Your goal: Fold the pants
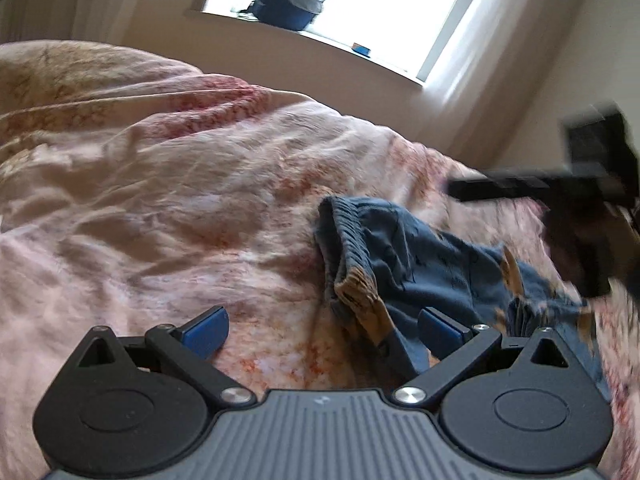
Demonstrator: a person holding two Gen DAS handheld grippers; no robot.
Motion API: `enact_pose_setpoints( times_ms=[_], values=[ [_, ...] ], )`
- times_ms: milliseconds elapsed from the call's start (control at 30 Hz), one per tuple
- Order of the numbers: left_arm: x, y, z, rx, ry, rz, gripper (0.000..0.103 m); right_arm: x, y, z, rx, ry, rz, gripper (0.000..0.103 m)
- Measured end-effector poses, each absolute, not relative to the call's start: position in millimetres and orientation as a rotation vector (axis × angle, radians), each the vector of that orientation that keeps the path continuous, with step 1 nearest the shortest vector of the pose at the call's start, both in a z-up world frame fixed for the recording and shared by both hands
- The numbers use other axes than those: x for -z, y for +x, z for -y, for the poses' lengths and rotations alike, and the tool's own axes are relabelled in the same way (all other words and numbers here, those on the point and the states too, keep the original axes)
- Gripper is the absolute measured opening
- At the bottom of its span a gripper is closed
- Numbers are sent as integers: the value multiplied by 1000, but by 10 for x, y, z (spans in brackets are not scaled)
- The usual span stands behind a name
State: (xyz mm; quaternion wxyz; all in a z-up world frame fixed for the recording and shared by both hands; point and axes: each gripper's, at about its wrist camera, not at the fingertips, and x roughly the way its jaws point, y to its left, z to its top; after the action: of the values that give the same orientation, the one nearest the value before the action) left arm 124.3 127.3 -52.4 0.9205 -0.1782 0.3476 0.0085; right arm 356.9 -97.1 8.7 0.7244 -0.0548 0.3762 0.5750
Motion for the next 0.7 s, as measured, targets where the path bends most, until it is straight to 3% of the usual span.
enact_pose_setpoints(
  times_ms=[167,200,233,333,533,700],
  values=[
    [536,1266,-1262,16,-339,-721,103,68,3535,296,-1498,-299,-937,78],
    [532,1275,-1268,24,-343,-719,103,91,3485,234,-1526,-345,-939,70],
    [529,1286,-1275,33,-349,-717,103,108,3439,210,-1540,-390,-932,52],
    [532,1346,-1313,67,-383,-711,103,159,3409,218,-1545,-441,-889,33],
    [564,1454,-1426,86,-510,-700,102,358,3649,314,-1515,-311,-941,29],
    [542,1485,-1423,92,-596,-697,101,390,3627,325,-1501,-270,-936,32]
  ],
)
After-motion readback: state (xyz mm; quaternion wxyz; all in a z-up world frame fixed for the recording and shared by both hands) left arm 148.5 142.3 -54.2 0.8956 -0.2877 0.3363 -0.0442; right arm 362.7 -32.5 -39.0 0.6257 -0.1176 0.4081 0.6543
